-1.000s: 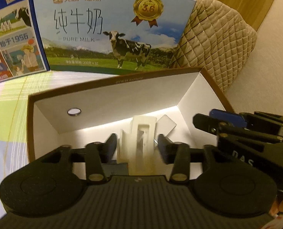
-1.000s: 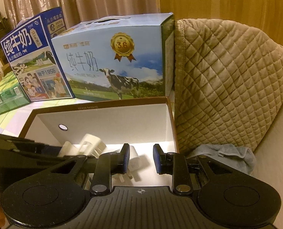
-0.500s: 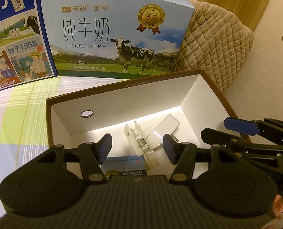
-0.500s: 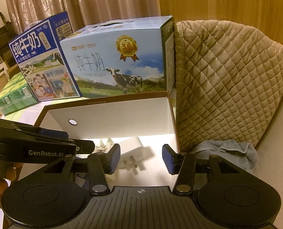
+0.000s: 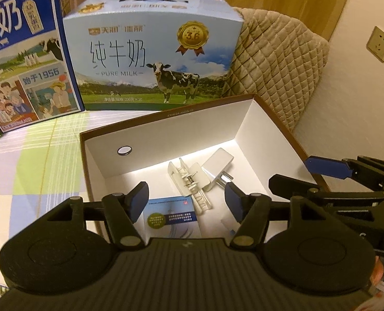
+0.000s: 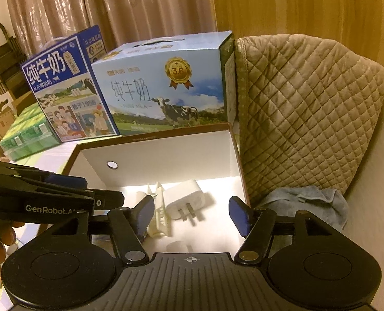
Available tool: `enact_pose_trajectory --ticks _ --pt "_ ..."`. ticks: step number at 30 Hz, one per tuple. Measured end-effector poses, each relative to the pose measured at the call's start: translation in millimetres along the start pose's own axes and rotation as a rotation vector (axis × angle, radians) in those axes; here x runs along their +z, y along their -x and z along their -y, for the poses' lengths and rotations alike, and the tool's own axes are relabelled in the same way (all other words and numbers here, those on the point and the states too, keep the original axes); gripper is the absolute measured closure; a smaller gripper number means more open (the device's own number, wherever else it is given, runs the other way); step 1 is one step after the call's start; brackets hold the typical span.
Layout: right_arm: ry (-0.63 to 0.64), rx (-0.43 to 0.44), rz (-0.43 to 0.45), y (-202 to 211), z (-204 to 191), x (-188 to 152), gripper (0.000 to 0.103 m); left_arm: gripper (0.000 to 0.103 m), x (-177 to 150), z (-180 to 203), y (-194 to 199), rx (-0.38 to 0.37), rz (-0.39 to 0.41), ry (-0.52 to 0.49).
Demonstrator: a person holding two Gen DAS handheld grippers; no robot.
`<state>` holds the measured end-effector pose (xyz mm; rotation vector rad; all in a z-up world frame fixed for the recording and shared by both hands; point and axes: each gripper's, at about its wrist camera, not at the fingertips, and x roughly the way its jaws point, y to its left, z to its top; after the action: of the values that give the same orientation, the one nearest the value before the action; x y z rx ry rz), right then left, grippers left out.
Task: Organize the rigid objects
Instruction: 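Withdraw both open tools from the box back over the table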
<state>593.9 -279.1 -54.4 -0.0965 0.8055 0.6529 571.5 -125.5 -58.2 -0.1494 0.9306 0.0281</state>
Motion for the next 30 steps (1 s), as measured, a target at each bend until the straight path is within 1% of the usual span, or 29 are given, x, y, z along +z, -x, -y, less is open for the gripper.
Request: enact_pose_trajectory --ticks 9,16,19,30 --pt "-0.038 0.000 0.029 31.3 -9.7 -12.7 0.038 0.042 -18.5 4.1 36.2 -0.011 0.019 -0.023" --pt "-0.072 -0.004 0.039 60.6 -22.5 -27.4 0.037 0.042 -41.0 5.5 67.8 -0.020 0.030 -0.052" --pt "-0.091 0.001 0.044 73.0 -27.1 -33.2 0.036 0.042 -50.6 4.6 82.5 -0.013 0.042 -0.063" --pt "-0.135 -0.006 0.050 117.6 -53.3 -59.8 0.034 0.042 -92.8 -4.6 133.0 -0.022 0.062 -0.061"
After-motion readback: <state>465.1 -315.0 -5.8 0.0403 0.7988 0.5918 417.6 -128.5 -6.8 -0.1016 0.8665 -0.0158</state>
